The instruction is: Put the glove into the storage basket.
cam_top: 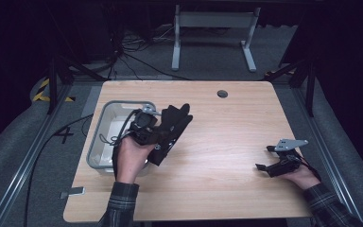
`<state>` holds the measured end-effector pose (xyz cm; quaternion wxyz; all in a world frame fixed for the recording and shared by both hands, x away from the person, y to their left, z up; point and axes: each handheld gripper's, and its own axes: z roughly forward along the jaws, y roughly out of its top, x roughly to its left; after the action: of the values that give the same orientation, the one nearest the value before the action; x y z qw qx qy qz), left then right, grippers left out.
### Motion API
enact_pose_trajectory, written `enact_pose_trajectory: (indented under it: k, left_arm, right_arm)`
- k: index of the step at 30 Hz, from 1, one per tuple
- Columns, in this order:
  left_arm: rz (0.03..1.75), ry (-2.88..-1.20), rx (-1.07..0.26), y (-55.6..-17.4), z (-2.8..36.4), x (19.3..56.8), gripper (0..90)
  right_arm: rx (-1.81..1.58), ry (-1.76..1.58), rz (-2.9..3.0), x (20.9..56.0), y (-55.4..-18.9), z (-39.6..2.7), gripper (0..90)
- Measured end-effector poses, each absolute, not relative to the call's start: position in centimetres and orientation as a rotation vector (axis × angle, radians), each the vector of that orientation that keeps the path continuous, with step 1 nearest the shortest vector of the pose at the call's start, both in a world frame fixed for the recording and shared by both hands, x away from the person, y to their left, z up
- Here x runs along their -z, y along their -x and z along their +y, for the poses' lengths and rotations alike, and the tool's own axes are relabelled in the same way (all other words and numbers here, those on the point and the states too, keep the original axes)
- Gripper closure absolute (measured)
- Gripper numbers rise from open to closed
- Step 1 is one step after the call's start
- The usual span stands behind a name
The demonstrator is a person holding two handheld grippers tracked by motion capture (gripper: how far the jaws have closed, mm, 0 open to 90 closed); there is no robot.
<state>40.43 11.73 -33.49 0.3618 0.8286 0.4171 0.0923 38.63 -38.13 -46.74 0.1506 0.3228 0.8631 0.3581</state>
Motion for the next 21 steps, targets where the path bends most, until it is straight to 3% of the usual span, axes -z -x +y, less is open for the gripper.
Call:
enact_pose_trajectory:
  k: [7,21]
  left_arm:
    - [1.179,-2.073,-0.276,-40.4,16.2,33.5,69.1]
    - [1.334,-2.041,-0.256,-42.3,20.4,37.0,68.9]
  right_arm:
    - [-1.029,-0.927,2.480,46.7,-38.6,-38.1,6.2]
    - [-1.029,-0.927,2.479,46.7,-38.6,-38.1,6.2]
